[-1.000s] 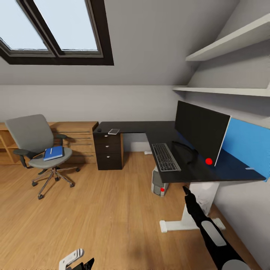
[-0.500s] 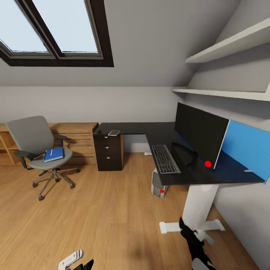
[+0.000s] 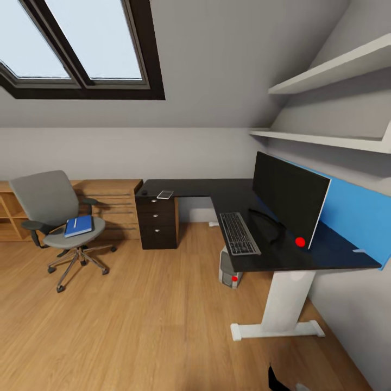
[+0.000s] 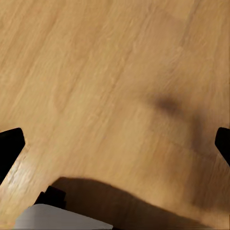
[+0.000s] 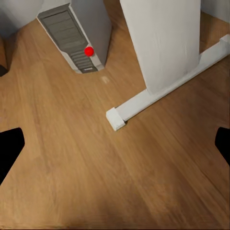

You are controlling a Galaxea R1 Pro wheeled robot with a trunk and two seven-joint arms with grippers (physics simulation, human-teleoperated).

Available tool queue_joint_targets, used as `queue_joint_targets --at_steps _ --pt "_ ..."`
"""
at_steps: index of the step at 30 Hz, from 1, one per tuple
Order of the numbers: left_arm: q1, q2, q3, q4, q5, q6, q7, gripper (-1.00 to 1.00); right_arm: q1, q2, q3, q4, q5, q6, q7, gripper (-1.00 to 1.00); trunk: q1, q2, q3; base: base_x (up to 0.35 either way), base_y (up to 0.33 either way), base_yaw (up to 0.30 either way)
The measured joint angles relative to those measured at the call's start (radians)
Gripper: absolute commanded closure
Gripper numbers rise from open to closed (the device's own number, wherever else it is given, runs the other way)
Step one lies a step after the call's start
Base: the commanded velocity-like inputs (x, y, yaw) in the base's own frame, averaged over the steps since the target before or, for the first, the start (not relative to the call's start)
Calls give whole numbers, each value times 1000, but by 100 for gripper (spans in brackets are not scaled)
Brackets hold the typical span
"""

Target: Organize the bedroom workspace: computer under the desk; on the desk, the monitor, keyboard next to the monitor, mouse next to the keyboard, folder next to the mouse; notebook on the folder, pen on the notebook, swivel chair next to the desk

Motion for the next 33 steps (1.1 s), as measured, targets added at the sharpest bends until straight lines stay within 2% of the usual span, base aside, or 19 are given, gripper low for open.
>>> queue_joint_targets --at_steps 1,3,6,13,33 --pt "0 0 0 17 -27 -8 -1 -100 3 0 0 1 0 1 -1 -100 -4 7 3 0 0 0" --pt "0 -1 1 38 -53 -21 -3 -100 7 1 0 1 1 3 -4 -100 -12 21 9 0 0 0" --pt "0 -2 1 62 -71 -57 -3 -100 13 0 -1 2 0 5 -20 -100 -23 42 19 0 0 0" --pt "0 -2 0 86 -79 -103 -4 -100 31 3 -1 2 0 5 -75 -100 -50 91 41 0 0 0" --pt "0 0 1 89 -78 -111 -4 -100 33 3 -1 2 0 5 -85 -100 -127 231 104 0 0 0"
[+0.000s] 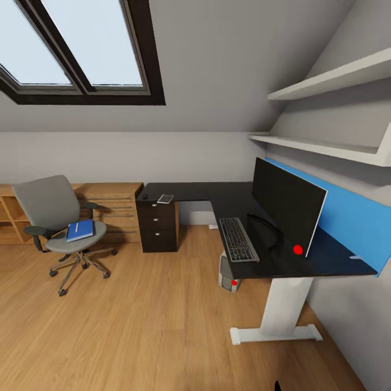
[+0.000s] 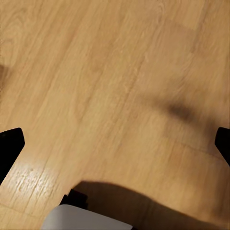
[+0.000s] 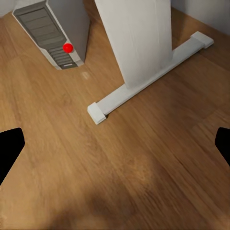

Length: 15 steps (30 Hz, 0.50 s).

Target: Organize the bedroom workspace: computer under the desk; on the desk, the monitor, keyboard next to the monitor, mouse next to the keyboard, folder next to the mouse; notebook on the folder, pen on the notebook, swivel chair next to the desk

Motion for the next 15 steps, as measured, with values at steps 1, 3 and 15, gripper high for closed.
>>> queue_joint_targets --at_steps 1,3,15 --pt "0 0 0 0 0 -1 0 -100 0 0 0 0 0 0 0 -100 -4 7 3 0 0 0" --pt "0 -1 0 0 0 -1 0 -100 0 0 0 0 0 0 0 -100 -12 21 9 0 0 0" --pt "0 -1 -1 0 -1 -3 0 -100 0 0 0 0 0 0 0 -100 -58 105 47 0 0 0"
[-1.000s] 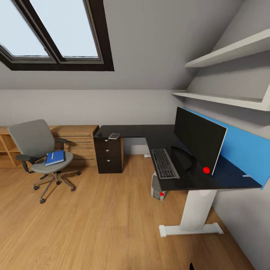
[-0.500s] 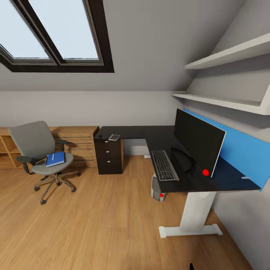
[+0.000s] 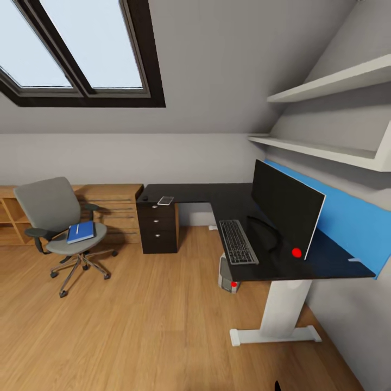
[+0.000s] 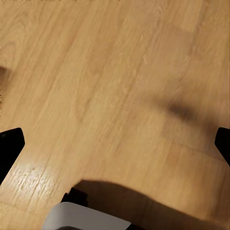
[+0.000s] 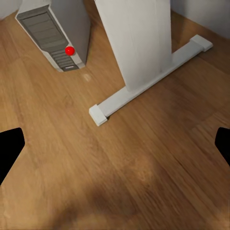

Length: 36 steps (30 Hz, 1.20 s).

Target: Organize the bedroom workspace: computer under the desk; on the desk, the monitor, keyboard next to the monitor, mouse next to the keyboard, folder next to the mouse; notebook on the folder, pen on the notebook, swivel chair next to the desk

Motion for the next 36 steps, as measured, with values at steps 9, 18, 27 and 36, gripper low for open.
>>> queue_joint_targets --at_steps 9,18,27,36 --pt "0 0 0 1 -1 0 0 -100 0 0 0 0 0 0 0 -100 -35 63 28 0 0 0" --pt "0 -1 0 8 -1 0 0 -100 0 0 0 0 0 0 0 -100 -69 126 56 0 0 0" --pt "0 -3 -1 9 -1 0 0 -100 0 0 0 0 0 0 0 -100 -104 189 85 0 0 0" --pt "0 -4 -1 9 -2 0 0 -100 0 0 0 0 0 0 0 -100 -138 252 113 0 0 0"
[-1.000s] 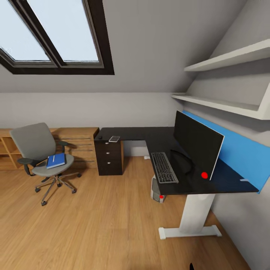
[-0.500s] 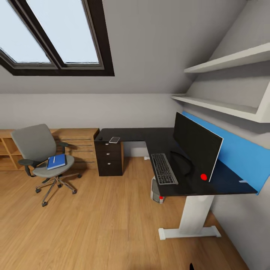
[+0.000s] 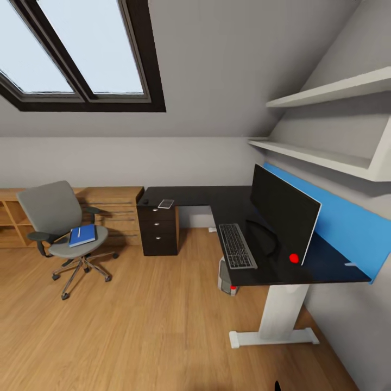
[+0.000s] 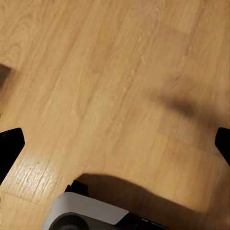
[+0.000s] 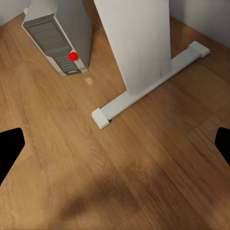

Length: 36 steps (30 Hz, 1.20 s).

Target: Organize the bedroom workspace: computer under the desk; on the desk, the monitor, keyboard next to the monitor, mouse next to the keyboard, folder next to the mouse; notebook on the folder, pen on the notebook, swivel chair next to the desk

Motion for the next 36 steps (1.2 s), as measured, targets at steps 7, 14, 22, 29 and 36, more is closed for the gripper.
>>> queue_joint_targets --at_steps 7,14,22,29,36 --pt "0 -1 -1 3 0 0 0 -100 0 0 0 0 0 0 0 -100 -27 49 22 0 0 0" --pt "1 -1 -1 60 0 0 1 -100 0 0 0 0 -2 0 -1 -100 -54 98 44 0 0 0" --pt "0 -1 -1 97 0 -1 2 -100 0 3 -3 -33 -7 -6 -9 -100 -84 154 69 0 0 0" --pt "0 -1 -1 103 0 -20 1 -100 0 0 -5 -187 -6 -8 -15 -100 -111 203 91 0 0 0" --pt "-1 -3 -2 144 -14 -39 1 -100 0 1 -8 -250 -7 -3 -19 -100 -138 252 113 0 0 0"
